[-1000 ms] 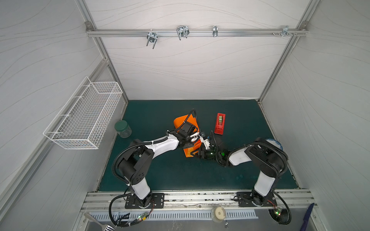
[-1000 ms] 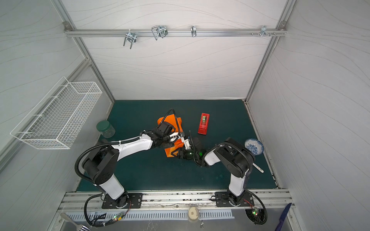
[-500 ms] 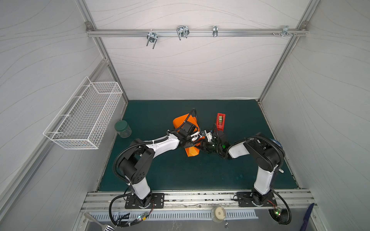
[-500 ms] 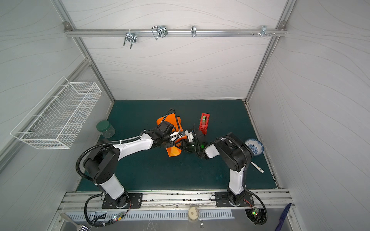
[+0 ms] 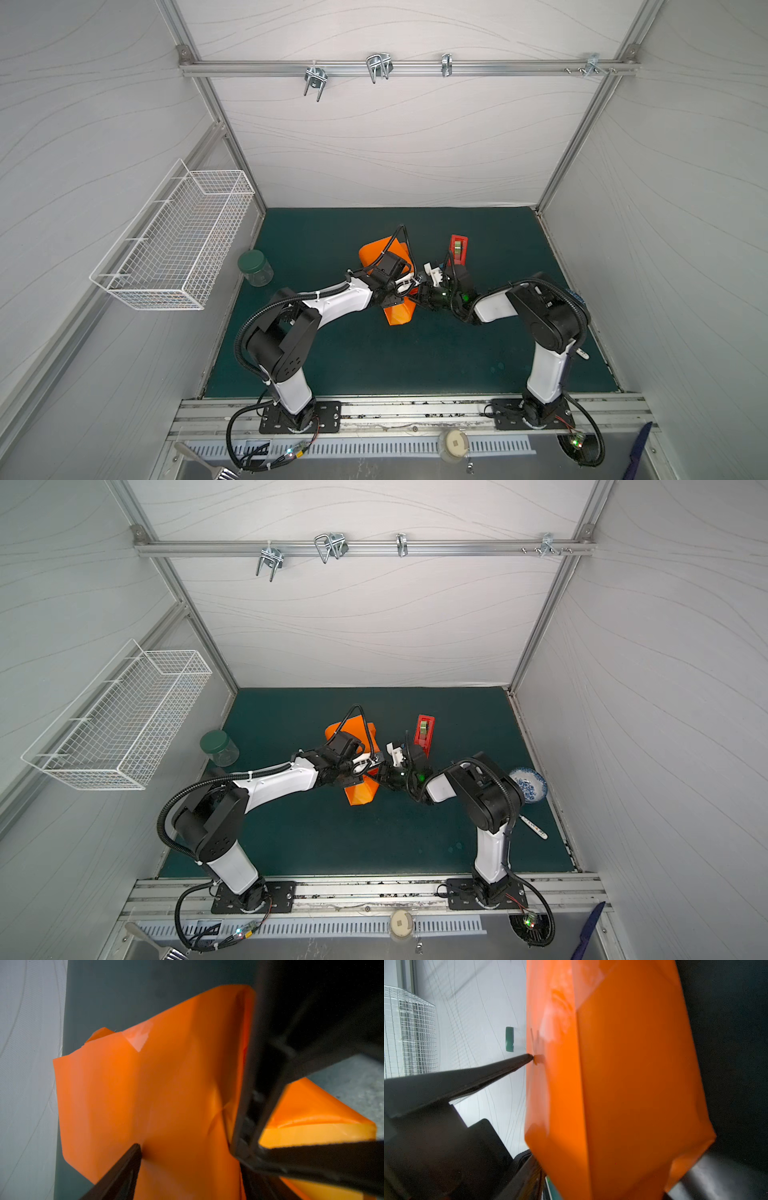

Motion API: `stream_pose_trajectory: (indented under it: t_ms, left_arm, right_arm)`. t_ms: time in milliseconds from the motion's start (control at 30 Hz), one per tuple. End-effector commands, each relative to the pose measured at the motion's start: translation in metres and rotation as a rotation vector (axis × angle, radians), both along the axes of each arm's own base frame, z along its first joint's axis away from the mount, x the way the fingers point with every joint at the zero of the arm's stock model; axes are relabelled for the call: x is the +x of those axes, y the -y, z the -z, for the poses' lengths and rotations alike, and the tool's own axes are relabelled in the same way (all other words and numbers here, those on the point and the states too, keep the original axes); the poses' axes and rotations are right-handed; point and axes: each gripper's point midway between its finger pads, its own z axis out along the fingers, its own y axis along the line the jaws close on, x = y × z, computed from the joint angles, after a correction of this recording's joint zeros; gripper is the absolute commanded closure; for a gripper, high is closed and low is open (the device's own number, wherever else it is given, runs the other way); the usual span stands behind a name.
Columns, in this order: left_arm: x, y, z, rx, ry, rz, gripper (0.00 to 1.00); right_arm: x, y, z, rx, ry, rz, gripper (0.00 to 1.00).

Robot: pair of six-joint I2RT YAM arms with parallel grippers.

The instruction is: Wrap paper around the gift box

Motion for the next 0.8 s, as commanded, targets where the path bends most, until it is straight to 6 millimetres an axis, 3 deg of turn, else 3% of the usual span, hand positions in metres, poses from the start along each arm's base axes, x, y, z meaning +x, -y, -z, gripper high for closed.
stream_pose_trajectory:
  t_ms: [0, 233, 433, 633, 767]
  left_arm:
    - [-0.016, -0.007, 0.025, 0.051, -0.103, 0.012, 0.25]
    - [-0.016, -0.007, 0.025, 0.050, -0.104, 0.010, 0.25]
    - [-0.014, -0.003, 0.016, 0.021, -0.090, 0.005, 0.24]
    - [-0.012, 0.012, -0.022, -0.116, -0.057, -0.011, 0.18]
    - [-0.016, 0.024, -0.053, -0.251, -0.038, -0.014, 0.11]
  right_arm:
    - [0.005, -0.003, -0.029, 0.070, 0.060, -0.005, 0.46]
    - [0.004, 0.003, -0.028, 0.077, 0.059, 0.001, 0.47]
    - [-0.008, 0.029, -0.011, 0.034, 0.032, 0.027, 0.40]
    - [-0.012, 0.066, -0.004, -0.035, 0.032, 0.068, 0.36]
    - [-0.006, 0.074, -0.012, -0.105, 0.081, 0.076, 0.34]
